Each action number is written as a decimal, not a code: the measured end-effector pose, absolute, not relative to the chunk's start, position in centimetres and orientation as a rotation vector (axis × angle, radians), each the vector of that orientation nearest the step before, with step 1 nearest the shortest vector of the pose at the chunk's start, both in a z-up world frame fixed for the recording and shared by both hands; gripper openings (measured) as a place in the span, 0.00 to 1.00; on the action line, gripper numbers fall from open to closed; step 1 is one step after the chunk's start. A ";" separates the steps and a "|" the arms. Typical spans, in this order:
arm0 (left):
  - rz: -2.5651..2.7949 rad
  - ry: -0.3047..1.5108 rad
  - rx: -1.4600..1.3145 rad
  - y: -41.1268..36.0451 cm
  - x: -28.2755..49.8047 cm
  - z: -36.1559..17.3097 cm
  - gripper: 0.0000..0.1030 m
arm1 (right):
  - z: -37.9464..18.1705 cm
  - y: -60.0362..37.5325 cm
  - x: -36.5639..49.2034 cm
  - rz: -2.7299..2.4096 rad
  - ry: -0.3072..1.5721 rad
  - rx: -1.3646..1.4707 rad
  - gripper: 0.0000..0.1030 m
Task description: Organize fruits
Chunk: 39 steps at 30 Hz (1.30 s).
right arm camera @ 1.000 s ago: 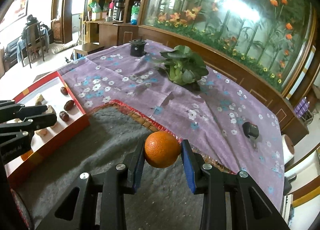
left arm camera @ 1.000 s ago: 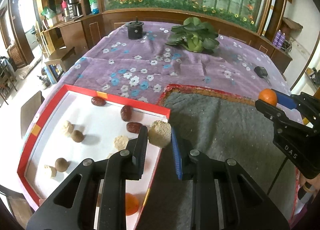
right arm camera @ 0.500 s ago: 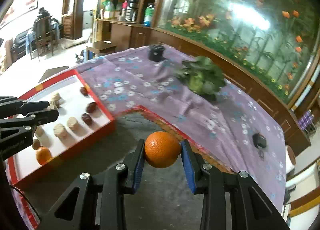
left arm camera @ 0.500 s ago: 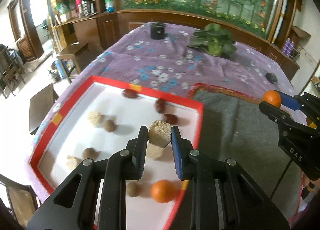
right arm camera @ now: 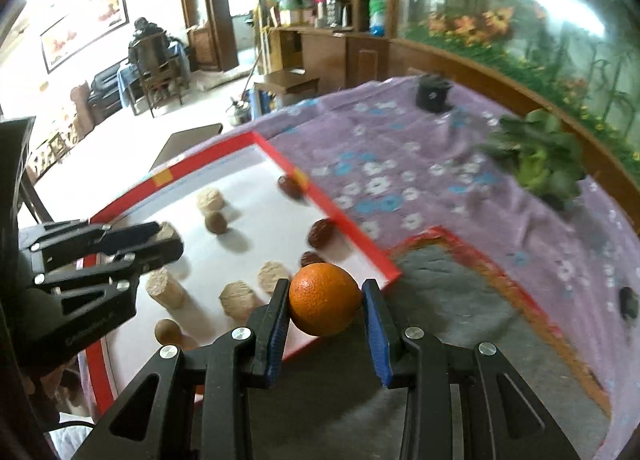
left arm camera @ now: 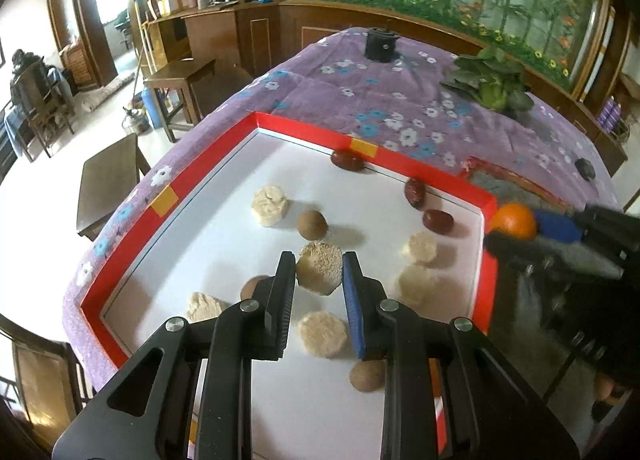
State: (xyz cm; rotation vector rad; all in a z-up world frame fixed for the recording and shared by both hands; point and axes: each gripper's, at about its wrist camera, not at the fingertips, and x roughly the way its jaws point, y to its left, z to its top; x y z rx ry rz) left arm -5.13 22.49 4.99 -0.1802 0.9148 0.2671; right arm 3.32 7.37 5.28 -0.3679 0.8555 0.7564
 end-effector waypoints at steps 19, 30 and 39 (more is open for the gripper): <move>0.302 0.961 -0.191 23.1 -2.3 2.9 0.23 | 1.8 10.1 3.6 0.857 0.953 -0.389 0.34; 0.346 0.927 -0.174 22.9 -3.2 3.4 0.51 | 3.5 8.5 2.6 0.866 0.929 -0.322 0.44; 0.380 0.884 -0.172 22.2 -4.5 4.5 0.62 | 4.4 6.8 1.6 0.803 0.888 -0.300 0.45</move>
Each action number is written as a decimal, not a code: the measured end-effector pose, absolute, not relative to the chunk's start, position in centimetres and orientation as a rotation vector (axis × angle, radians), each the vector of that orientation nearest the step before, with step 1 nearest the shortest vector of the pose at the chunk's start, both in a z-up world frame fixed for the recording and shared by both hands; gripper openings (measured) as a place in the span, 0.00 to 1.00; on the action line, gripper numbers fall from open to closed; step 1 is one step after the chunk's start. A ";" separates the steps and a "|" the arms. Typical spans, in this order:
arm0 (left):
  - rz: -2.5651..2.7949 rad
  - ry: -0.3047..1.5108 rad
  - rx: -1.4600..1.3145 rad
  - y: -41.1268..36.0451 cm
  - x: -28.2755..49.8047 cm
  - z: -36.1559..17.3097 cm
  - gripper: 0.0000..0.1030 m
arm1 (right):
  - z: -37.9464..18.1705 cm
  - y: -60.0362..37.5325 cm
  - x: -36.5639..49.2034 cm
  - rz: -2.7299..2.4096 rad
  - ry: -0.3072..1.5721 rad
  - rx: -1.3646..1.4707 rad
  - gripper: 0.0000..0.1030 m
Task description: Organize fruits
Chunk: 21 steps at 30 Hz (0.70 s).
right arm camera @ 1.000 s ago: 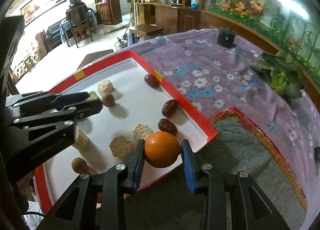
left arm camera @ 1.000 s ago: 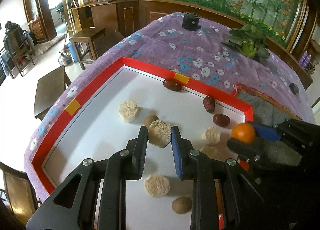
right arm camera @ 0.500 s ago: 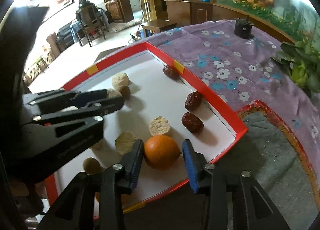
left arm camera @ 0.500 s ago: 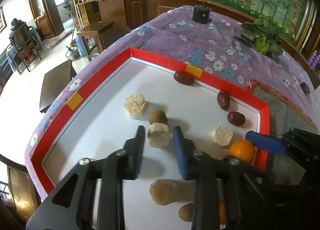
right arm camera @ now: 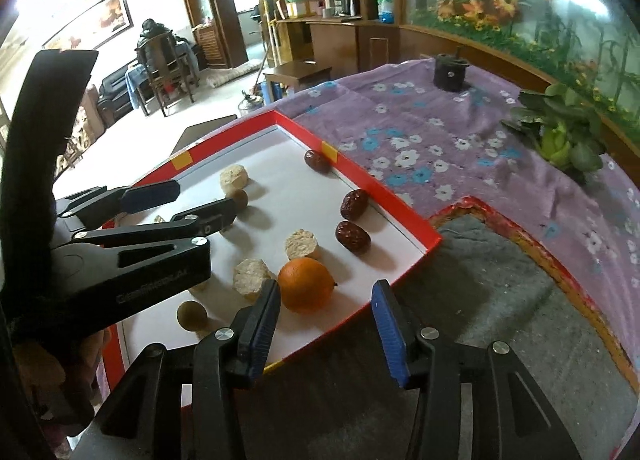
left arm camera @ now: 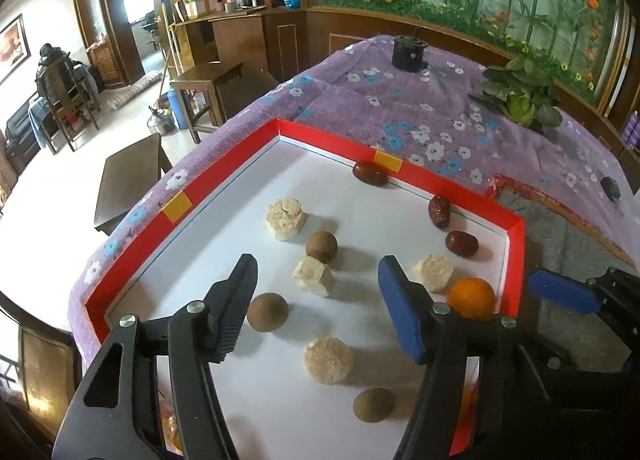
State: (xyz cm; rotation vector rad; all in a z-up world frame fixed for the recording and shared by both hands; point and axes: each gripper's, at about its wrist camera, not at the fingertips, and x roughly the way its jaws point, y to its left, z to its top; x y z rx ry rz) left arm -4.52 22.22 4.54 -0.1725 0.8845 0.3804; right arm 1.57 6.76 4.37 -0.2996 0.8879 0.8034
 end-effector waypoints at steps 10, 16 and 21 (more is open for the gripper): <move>0.406 0.859 -0.155 21.5 -6.0 5.1 0.64 | 4.5 6.6 0.4 0.750 0.846 -0.304 0.48; 0.400 0.833 -0.158 20.7 -7.2 5.7 0.73 | 4.3 5.7 -0.5 0.733 0.848 -0.283 0.48; 0.403 0.810 -0.148 19.9 -7.9 6.6 0.73 | 4.8 4.7 -1.4 0.728 0.840 -0.287 0.48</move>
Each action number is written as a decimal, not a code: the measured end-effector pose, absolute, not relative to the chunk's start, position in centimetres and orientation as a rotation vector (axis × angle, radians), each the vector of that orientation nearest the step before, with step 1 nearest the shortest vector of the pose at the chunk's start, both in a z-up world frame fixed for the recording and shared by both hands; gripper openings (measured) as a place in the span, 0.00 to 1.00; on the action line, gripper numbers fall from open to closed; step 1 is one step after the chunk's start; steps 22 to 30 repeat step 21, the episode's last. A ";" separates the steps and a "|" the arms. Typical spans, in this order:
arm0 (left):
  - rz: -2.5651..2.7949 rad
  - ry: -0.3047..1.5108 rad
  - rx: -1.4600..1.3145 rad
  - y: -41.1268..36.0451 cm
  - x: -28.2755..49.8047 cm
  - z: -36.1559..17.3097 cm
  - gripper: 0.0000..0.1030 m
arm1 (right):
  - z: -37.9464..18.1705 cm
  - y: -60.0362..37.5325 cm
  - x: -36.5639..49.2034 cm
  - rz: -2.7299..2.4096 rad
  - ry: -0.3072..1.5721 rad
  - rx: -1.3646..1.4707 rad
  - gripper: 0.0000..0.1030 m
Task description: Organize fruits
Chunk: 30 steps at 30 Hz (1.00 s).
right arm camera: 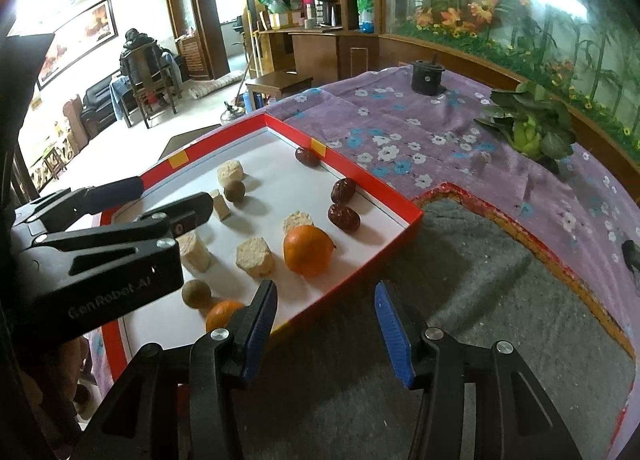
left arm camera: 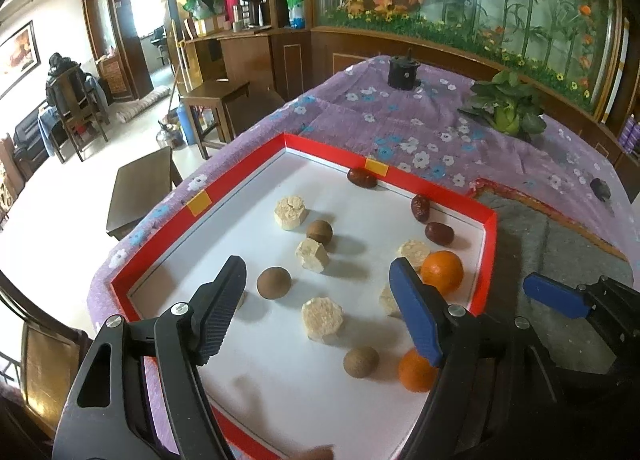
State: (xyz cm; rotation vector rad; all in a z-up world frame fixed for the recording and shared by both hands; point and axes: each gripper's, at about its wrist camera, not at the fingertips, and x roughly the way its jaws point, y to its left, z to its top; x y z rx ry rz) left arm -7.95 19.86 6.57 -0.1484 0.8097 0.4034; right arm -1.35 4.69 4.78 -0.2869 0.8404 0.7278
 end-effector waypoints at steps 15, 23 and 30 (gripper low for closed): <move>0.392 0.775 -0.126 17.7 -9.4 7.8 0.73 | 5.6 2.1 -2.9 0.728 0.816 -0.261 0.48; 0.359 0.783 -0.111 16.1 -9.2 7.9 0.73 | 6.0 0.0 -2.8 0.689 0.811 -0.232 0.48; 0.359 0.783 -0.111 16.1 -9.2 7.9 0.73 | 6.0 0.0 -2.8 0.689 0.811 -0.232 0.48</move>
